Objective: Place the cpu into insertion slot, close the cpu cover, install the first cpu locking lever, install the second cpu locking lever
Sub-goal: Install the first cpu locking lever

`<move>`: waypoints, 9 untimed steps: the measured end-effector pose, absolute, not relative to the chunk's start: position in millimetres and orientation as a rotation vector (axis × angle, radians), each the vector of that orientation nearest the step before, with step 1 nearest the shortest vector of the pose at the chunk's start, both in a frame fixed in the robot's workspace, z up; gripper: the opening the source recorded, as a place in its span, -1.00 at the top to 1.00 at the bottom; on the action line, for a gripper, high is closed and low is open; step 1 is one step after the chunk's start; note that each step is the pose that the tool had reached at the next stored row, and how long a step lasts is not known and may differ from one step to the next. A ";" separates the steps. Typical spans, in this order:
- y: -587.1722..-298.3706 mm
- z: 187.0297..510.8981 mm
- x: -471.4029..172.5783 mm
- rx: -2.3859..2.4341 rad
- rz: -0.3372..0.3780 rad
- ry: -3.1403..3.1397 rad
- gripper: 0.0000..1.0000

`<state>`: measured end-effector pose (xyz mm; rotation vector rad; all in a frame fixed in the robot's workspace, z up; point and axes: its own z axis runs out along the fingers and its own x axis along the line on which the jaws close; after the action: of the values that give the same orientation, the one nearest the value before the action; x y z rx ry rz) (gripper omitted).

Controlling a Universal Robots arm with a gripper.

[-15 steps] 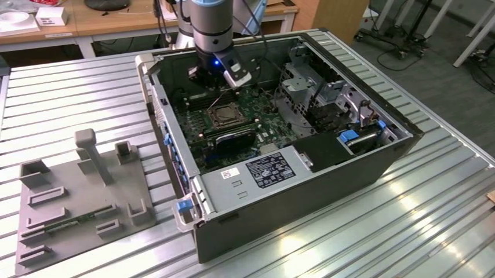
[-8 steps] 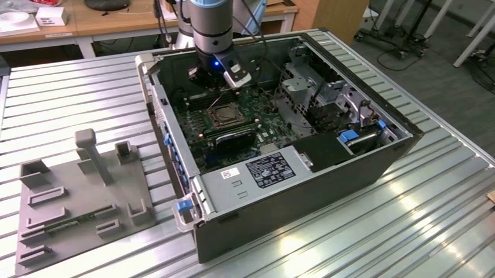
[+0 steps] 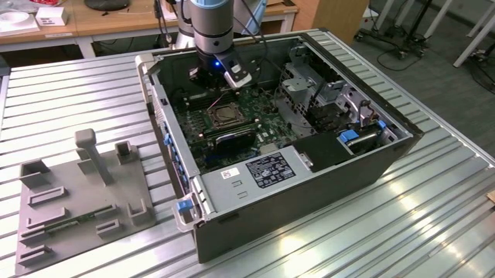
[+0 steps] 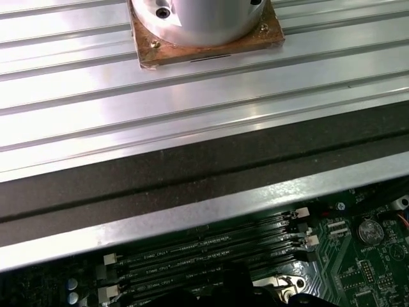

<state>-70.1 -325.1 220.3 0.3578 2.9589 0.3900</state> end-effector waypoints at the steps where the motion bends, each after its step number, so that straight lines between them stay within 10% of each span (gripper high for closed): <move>1: -325.1 220.1 -69.8 0.358 0.390 2.959 0.79; 9: -325.1 219.1 -67.8 0.358 0.389 2.959 0.79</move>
<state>-67.8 -325.1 219.1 0.3581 2.9589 0.3889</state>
